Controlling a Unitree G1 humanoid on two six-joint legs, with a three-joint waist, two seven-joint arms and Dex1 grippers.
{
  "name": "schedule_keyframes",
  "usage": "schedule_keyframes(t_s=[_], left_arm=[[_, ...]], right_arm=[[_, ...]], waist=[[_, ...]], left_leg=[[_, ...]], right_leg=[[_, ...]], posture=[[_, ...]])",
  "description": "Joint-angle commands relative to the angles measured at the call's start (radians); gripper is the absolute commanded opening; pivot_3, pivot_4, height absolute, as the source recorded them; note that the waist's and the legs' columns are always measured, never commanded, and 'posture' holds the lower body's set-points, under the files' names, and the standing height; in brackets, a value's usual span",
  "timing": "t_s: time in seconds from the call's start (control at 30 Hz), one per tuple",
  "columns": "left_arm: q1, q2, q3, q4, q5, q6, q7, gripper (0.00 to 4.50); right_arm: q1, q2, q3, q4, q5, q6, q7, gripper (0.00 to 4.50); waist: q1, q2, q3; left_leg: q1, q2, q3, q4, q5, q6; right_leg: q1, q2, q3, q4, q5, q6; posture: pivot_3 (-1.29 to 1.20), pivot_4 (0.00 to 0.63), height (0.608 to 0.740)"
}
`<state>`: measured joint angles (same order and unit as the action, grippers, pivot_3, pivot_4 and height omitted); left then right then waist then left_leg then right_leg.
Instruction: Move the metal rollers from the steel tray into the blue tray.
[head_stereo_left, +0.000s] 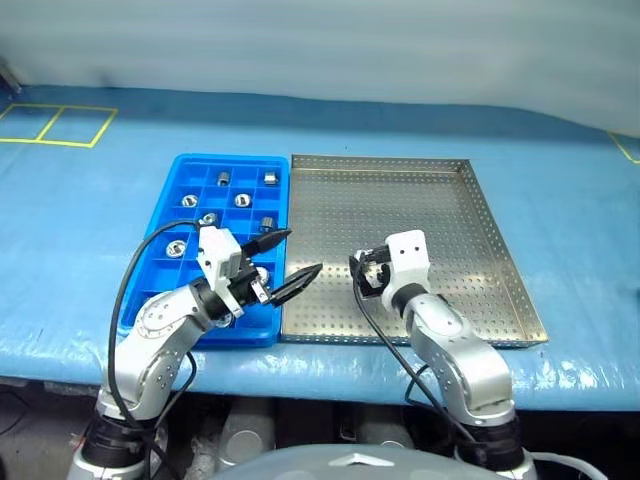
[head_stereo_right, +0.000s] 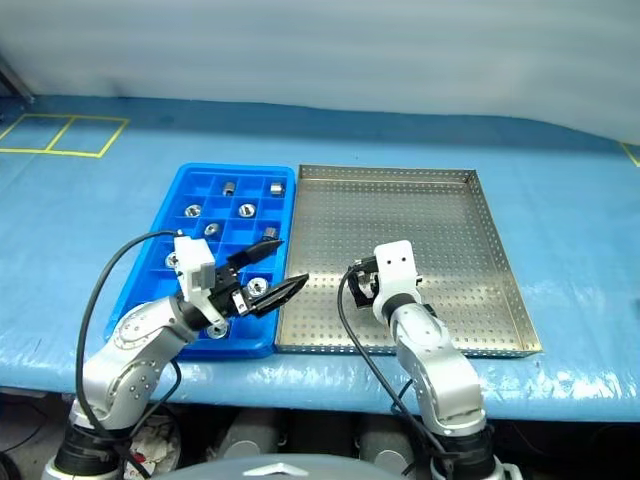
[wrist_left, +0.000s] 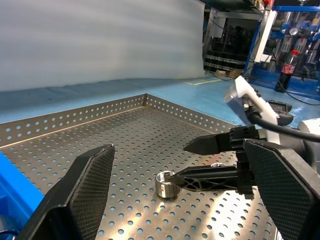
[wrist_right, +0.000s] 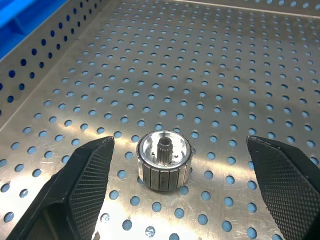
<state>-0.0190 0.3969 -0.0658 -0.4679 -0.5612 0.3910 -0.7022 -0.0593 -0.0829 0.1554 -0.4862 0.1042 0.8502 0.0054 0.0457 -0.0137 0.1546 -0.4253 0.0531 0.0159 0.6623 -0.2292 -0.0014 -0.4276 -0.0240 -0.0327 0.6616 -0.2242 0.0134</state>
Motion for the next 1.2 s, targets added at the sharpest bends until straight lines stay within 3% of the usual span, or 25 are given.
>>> schedule_keyframes(t_s=[0.03, 0.27, 0.37, 0.6, 0.9, 1.2], left_arm=[[-0.014, -0.005, -0.008, -0.003, -0.009, -0.013, -0.018, 4.50], [-0.004, -0.014, -0.013, -0.001, 0.001, -0.024, -0.017, 4.50], [0.005, -0.015, -0.008, -0.003, 0.001, -0.028, -0.013, 4.50], [0.017, -0.018, -0.002, -0.002, 0.007, -0.039, -0.006, 4.50], [0.018, -0.016, 0.010, 0.000, 0.013, -0.057, 0.005, 4.50], [0.105, -0.045, 0.075, -0.044, 0.050, -0.116, 0.102, 4.50]], right_arm=[[-0.041, 0.038, -0.007, 0.054, -0.019, -0.062, -0.026, 4.47], [-0.068, 0.063, -0.008, 0.149, -0.032, -0.096, -0.019, 4.47], [-0.050, 0.059, 0.002, 0.164, -0.040, -0.100, -0.015, 3.91], [0.002, 0.060, 0.010, 0.150, -0.043, -0.100, 0.004, 1.68], [-0.052, 0.047, 0.002, 0.085, -0.055, -0.089, 0.013, 1.65], [-0.250, -0.011, 0.031, 0.063, -0.055, -0.089, 0.095, 1.65]], waist=[[-0.007, 0.000, 0.000], [-0.008, 0.000, 0.000], [-0.008, 0.000, 0.000], [-0.006, 0.000, 0.000], [-0.004, 0.000, 0.000], [0.011, 0.000, 0.000]], left_leg=[[0.000, 0.000, 0.000, 0.000, 0.000, 0.000], [0.001, 0.000, 0.002, 0.000, 0.000, 0.000], [0.001, 0.000, 0.004, 0.000, 0.000, 0.000], [0.002, 0.000, 0.004, 0.000, 0.000, 0.000], [0.005, 0.000, 0.006, -0.001, 0.000, 0.000], [0.006, 0.000, 0.006, -0.003, 0.000, 0.000]], right_leg=[[0.000, 0.000, 0.000, 0.000, 0.000, 0.001], [0.000, 0.000, 0.003, 0.000, 0.003, 0.005], [0.000, 0.000, 0.004, 0.000, 0.003, 0.005], [0.000, 0.000, 0.004, 0.000, 0.003, 0.004], [0.001, 0.000, 0.006, 0.000, 0.001, 0.002], [0.001, 0.001, 0.007, 0.000, 0.003, 0.005]], posture=[[0.10, 0.150, 0.740], [0.10, 0.150, 0.740], [0.13, 0.150, 0.740], [0.15, 0.150, 0.740], [0.17, 0.150, 0.740], [0.30, 0.150, 0.740]])
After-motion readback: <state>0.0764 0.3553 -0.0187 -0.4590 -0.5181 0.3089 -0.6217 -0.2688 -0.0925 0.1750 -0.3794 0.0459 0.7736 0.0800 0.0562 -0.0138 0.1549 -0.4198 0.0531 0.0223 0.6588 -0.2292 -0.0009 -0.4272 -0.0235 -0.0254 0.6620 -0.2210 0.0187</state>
